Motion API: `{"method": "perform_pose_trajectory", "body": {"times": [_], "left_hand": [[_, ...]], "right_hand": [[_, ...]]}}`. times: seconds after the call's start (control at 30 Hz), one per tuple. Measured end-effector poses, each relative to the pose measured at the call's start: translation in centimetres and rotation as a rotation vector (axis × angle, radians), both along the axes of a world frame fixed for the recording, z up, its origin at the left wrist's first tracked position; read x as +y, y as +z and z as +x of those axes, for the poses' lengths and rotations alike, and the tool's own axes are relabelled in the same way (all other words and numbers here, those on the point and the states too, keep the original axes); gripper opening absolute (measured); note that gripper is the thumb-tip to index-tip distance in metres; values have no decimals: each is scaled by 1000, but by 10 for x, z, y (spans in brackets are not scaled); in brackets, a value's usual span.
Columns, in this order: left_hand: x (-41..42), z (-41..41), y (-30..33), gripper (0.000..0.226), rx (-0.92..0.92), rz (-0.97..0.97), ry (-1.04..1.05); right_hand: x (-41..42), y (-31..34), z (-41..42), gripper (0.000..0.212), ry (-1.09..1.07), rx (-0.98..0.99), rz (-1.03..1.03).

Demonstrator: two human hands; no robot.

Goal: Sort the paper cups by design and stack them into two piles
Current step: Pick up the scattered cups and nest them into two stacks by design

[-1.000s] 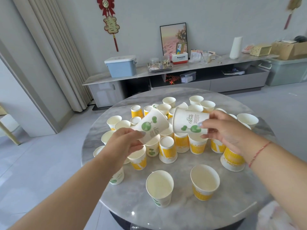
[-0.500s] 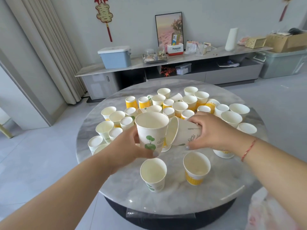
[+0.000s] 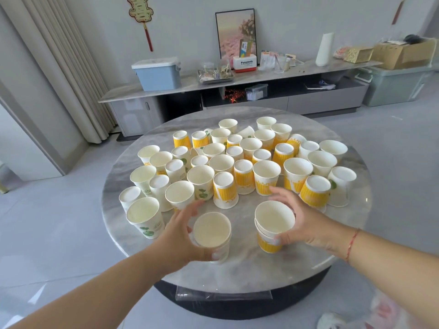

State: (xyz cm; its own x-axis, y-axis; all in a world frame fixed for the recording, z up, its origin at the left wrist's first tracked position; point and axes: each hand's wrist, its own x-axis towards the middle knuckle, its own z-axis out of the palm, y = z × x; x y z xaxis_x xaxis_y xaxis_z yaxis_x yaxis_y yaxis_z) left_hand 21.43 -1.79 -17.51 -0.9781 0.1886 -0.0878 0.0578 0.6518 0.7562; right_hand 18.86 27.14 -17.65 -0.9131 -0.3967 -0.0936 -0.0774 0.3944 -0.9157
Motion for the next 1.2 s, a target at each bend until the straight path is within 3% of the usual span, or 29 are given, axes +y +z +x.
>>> {"method": "perform_pose_trajectory", "body": {"times": [0.1,0.17,0.27,0.37,0.47,0.53,0.63,0.73,0.83,0.93,1.03,1.13,1.2], "left_hand": [[0,2,-3,122,22,-127,-42],[6,2,-9,109,66,-213,-46],[17,0,-16,96,104,-220,-44],[21,-3,-10,113,22,-287,-78],[10,-5,11,136,-18,-320,-87],[3,-11,25,121,52,-268,-16],[-4,-31,32,60,185,-227,204],[-5,-51,22,39,177,-400,304],[-7,-60,12,18,166,-566,278],[-8,-61,12,19,217,-662,236],[-6,-46,34,22,282,-630,270],[-2,-18,69,15,428,-482,250],[4,4,89,9,482,-307,166]], "right_hand": [[1,0,2,119,31,131,203],[-4,-5,4,112,88,232,357],[-18,-12,0,99,85,283,420],[-25,-5,-6,107,131,267,496],[-22,18,-17,107,64,262,400],[-17,29,-31,93,-75,366,338],[-17,31,-57,47,-184,395,366],[-17,16,-76,46,-200,301,557],[-17,2,-84,44,-179,295,704],[-16,0,-86,24,-219,354,722],[-12,21,-75,9,-325,539,649],[-9,62,-44,6,-386,687,443],[-8,87,-19,7,-232,620,326]]}}
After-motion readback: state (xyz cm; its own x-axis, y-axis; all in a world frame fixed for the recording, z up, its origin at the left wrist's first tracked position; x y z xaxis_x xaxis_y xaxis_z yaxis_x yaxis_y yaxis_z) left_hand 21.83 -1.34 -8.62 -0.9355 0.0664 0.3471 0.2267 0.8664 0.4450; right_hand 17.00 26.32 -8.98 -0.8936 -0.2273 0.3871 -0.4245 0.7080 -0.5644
